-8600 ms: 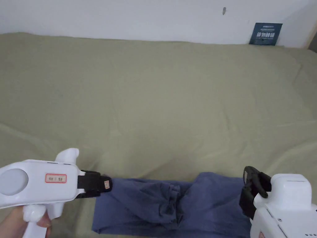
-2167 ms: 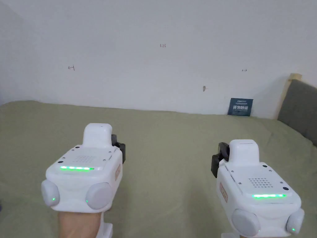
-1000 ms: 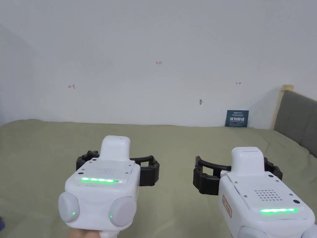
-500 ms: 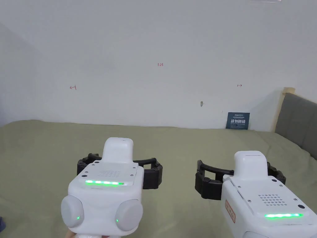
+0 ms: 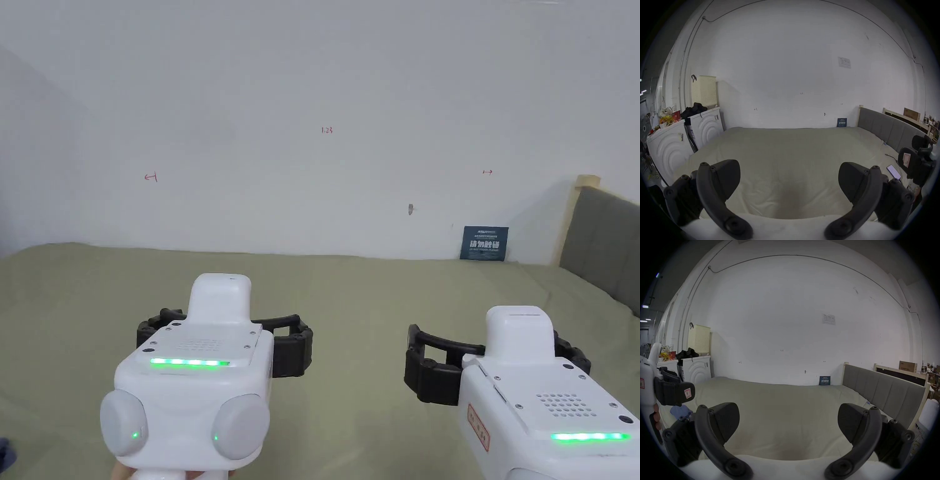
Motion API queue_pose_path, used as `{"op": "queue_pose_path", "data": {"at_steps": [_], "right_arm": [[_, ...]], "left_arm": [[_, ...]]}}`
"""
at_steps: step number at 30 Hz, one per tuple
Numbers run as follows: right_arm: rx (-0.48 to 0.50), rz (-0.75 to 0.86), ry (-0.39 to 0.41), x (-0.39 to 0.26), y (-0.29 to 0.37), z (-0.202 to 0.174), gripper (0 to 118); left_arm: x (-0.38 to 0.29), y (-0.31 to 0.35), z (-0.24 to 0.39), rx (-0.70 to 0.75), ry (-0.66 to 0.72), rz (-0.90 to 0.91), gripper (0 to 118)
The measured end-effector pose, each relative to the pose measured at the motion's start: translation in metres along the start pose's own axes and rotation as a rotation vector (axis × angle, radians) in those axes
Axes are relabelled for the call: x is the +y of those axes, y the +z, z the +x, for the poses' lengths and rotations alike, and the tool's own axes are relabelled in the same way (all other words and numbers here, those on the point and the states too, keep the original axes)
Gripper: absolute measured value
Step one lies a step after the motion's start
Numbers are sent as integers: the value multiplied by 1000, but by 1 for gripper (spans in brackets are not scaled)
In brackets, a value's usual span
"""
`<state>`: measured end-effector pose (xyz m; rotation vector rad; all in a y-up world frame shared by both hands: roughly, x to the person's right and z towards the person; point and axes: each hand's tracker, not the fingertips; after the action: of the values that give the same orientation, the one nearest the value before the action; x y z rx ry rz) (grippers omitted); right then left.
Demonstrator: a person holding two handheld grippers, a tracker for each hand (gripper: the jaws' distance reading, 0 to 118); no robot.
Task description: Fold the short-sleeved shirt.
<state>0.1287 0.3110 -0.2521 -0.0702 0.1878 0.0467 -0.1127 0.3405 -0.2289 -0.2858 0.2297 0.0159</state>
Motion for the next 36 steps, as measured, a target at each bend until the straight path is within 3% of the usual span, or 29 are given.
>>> {"op": "queue_pose_path", "data": {"at_steps": [8, 36], "right_arm": [[-3, 6, 6, 2, -1, 0, 118], [7, -4, -9, 1, -3, -3, 118]], "left_arm": [[-2, 3, 5, 25, -60, 45, 118], [0, 2, -4, 18, -10, 26, 118]]}}
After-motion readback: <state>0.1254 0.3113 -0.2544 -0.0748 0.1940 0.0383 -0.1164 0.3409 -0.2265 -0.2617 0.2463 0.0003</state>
